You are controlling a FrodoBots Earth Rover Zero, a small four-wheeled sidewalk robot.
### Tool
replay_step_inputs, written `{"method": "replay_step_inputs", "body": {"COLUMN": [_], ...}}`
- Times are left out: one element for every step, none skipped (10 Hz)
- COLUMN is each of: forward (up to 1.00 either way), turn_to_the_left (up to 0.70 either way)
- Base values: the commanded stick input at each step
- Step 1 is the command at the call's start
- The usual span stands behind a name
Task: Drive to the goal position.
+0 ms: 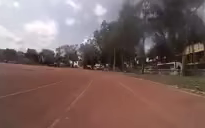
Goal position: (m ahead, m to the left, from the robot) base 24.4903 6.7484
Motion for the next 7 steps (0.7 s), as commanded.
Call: {"method": "replay_step_inputs", "body": {"forward": [0.70,0.70,0.70,0.70,0.70,0.70,0.70], "turn_to_the_left": [0.00,0.00,0.00,0.00,0.00,0.00,0.00]}}
